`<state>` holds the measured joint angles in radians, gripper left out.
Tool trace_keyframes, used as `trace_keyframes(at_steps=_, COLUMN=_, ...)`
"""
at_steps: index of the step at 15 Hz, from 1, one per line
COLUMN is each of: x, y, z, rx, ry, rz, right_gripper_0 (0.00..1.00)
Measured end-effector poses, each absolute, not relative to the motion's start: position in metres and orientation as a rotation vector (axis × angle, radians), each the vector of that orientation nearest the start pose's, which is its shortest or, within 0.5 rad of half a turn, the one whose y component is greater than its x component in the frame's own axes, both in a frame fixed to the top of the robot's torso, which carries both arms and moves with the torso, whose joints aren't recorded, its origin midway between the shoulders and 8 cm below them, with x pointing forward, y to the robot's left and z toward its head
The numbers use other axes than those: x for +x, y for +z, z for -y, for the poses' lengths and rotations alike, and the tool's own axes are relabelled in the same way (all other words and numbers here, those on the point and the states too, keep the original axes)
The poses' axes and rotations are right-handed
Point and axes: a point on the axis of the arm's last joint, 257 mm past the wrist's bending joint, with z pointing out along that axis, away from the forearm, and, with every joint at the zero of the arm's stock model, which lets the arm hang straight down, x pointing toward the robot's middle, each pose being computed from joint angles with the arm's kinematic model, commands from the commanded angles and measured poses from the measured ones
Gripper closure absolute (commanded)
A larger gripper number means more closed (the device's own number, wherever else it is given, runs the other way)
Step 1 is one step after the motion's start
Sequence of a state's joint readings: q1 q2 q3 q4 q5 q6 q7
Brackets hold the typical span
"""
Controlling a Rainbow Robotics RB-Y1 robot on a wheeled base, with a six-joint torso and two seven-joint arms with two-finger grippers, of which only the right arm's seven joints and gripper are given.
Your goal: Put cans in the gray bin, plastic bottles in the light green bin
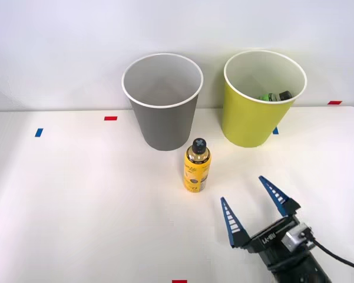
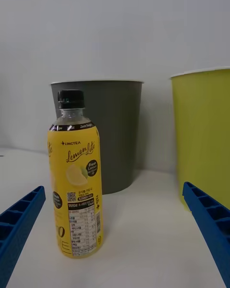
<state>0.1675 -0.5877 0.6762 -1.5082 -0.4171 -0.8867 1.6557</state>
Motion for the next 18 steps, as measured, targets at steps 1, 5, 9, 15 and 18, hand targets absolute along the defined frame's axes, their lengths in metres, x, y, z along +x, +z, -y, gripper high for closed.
trace_keyframes(at_steps=1, x=0.375, y=-0.230, z=0.131, rx=-0.373, ry=0.415, rz=-1.190, right_gripper_0=0.00)
trace_keyframes(at_steps=5, x=0.390, y=-0.224, z=0.098, rx=-0.366, ry=0.489, rz=-1.198, right_gripper_0=0.00)
trace_keyframes(at_steps=9, x=0.408, y=-0.216, z=0.079, rx=-0.376, ry=0.505, rz=-1.207, right_gripper_0=0.00)
trace_keyframes(at_steps=15, x=0.444, y=-0.210, z=0.050, rx=-0.400, ry=0.527, rz=-1.267, right_gripper_0=0.00)
trace_keyframes(at_steps=18, x=0.458, y=-0.203, z=0.035, rx=-0.403, ry=0.541, rz=-1.288, right_gripper_0=0.00)
